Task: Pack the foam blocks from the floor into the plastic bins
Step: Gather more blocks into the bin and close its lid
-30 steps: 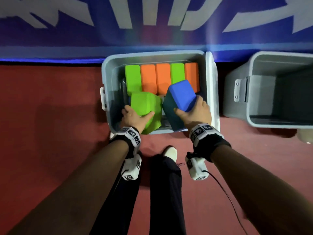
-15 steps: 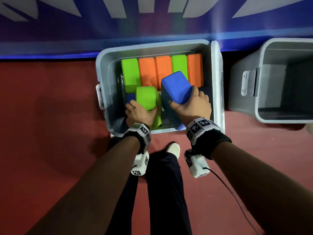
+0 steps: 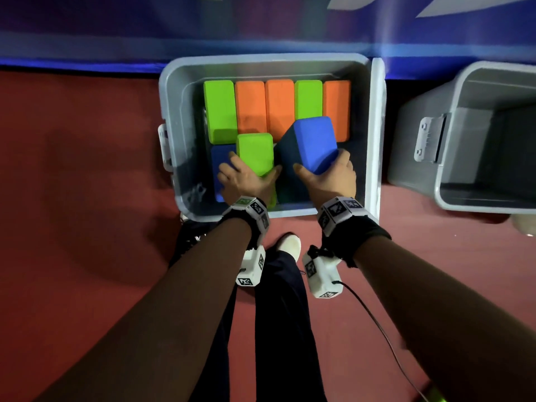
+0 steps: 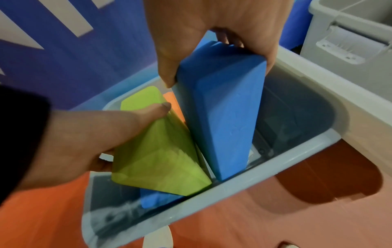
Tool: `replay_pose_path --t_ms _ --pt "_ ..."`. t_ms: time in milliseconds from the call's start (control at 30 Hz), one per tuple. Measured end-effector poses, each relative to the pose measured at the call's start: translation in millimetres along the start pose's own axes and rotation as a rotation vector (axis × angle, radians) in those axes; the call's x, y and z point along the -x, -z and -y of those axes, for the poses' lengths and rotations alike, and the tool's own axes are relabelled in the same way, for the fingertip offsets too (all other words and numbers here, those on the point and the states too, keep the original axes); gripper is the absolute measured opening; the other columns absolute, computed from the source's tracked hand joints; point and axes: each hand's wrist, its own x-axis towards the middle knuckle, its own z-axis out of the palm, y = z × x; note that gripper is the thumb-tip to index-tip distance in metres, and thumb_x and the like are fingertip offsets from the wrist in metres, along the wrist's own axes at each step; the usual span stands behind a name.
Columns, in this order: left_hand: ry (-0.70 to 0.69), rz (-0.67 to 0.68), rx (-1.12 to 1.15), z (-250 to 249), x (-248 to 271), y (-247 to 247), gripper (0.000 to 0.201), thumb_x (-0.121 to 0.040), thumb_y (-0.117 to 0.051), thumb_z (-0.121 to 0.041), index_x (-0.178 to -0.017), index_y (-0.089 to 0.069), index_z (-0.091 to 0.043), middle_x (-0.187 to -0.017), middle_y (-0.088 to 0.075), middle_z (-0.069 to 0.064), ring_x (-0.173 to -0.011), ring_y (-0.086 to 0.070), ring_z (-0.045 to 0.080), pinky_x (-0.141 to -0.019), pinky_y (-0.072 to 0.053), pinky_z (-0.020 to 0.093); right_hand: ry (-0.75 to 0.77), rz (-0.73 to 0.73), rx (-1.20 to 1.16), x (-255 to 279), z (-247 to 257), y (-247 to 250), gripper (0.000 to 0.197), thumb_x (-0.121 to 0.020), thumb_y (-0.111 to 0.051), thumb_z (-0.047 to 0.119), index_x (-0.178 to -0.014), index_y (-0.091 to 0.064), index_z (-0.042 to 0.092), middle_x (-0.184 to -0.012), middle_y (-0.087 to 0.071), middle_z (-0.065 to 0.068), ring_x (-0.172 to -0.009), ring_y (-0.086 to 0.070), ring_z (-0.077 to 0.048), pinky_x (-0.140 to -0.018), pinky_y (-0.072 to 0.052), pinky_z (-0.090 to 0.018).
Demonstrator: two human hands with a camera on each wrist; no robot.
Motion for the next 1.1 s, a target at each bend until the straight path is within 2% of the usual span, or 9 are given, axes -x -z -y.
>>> replay_pose_path --t_ms 167,400,500,567,667,867,967,1033,1100 --pt "-0.050 0.014 0.013 15.0 -14.6 -17.1 0.097 -0.064 -0.067 -0.071 -0.131 -0.038 -0.006 -0.124 -0.044 0.016 -0.115 -0.045 0.035 -0.078 -0.043 0.040 -0.050 0.034 -0.068 -13.9 -17.7 -40.5 0.076 -0.068 -0.077 0.043 -0.120 -0.038 0.005 -0.126 -0.048 -0.013 -0.116 -0.048 -0.036 -0.097 -0.040 -0.042" --pt "-0.201 0.218 -0.061 38.3 -48.7 -53.7 0.069 -0.080 -0.064 -0.055 -0.120 -0.040 -0.005 -0.124 -0.046 0.017 -0.116 -0.048 0.036 -0.086 -0.041 0.043 -0.048 0.045 -0.034 -33.8 -34.8 -97.8 0.078 -0.067 -0.079 0.040 -0.121 -0.037 0.001 -0.126 -0.046 -0.016 -0.117 -0.045 -0.036 -0.096 -0.038 -0.043" --pt "-0.252 0.119 -0.188 47.9 -70.1 -55.6 0.069 -0.082 -0.066 -0.045 -0.134 -0.037 -0.012 -0.137 -0.038 0.013 -0.129 -0.033 0.032 -0.103 -0.031 0.045 -0.034 0.095 -0.032 -46.0 -37.5 -120.7 0.078 -0.068 -0.079 0.037 -0.121 -0.036 0.000 -0.128 -0.045 -0.018 -0.117 -0.045 -0.038 -0.100 -0.036 -0.043" --pt "-0.302 0.105 -0.231 57.5 -83.8 -56.8 0.081 -0.079 -0.068 -0.045 -0.145 -0.027 -0.022 -0.150 -0.023 0.007 -0.141 -0.017 0.030 -0.111 -0.016 0.057 -0.045 0.123 -0.026 -54.6 -40.8 -135.3 0.079 -0.069 -0.079 0.035 -0.123 -0.035 -0.002 -0.130 -0.042 -0.019 -0.119 -0.043 -0.039 -0.103 -0.034 -0.043" --pt "-0.386 0.171 -0.278 75.2 -96.5 -59.0 0.088 -0.079 -0.066 -0.050 -0.150 -0.016 -0.036 -0.158 -0.004 -0.001 -0.147 0.007 0.028 -0.106 -0.004 0.072 -0.055 0.183 -0.028 -63.9 -48.9 -152.7 0.083 -0.074 -0.077 0.034 -0.132 -0.029 -0.002 -0.136 -0.037 -0.019 -0.125 -0.040 -0.038 -0.106 -0.032 -0.043" --pt "-0.492 0.139 -0.228 83.1 -100.2 -65.6 0.078 -0.088 -0.056 -0.051 -0.148 -0.007 -0.047 -0.159 0.014 -0.006 -0.145 0.013 0.039 -0.105 -0.007 0.073 -0.077 0.292 -0.011 -80.9 -50.4 -156.0 0.072 -0.096 -0.049 0.033 -0.149 -0.009 0.004 -0.153 -0.022 -0.016 -0.134 -0.034 -0.034 -0.104 -0.031 -0.037" --pt "-0.530 0.103 -0.240 88.1 -102.2 -75.1 0.068 -0.094 -0.048 -0.049 -0.149 -0.009 -0.046 -0.160 0.012 -0.006 -0.144 0.013 0.043 -0.105 -0.028 0.067 -0.086 0.291 0.007 -86.2 -48.8 -157.3 0.063 -0.097 -0.048 0.030 -0.144 -0.017 0.002 -0.149 -0.028 -0.016 -0.130 -0.040 -0.034 -0.097 -0.035 -0.037" --pt "-0.533 0.035 -0.278 91.4 -99.8 -79.1 0.068 -0.092 -0.050 -0.047 -0.150 -0.013 -0.043 -0.161 0.004 -0.002 -0.144 0.006 0.046 -0.096 -0.044 0.060 -0.108 0.286 0.026 -86.1 -48.5 -159.9 0.061 -0.097 -0.047 0.031 -0.143 -0.018 0.003 -0.148 -0.030 -0.016 -0.127 -0.043 -0.036 -0.095 -0.036 -0.038" --pt "-0.519 0.037 -0.314 88.5 -97.3 -77.6 0.069 -0.092 -0.050 -0.048 -0.150 -0.012 -0.043 -0.161 0.004 -0.002 -0.143 0.005 0.047 -0.098 -0.041 0.061 -0.142 0.298 0.052 -84.0 -46.9 -159.0 0.068 -0.097 -0.047 0.035 -0.148 -0.012 0.006 -0.149 -0.028 -0.017 -0.130 -0.040 -0.037 -0.099 -0.035 -0.040"
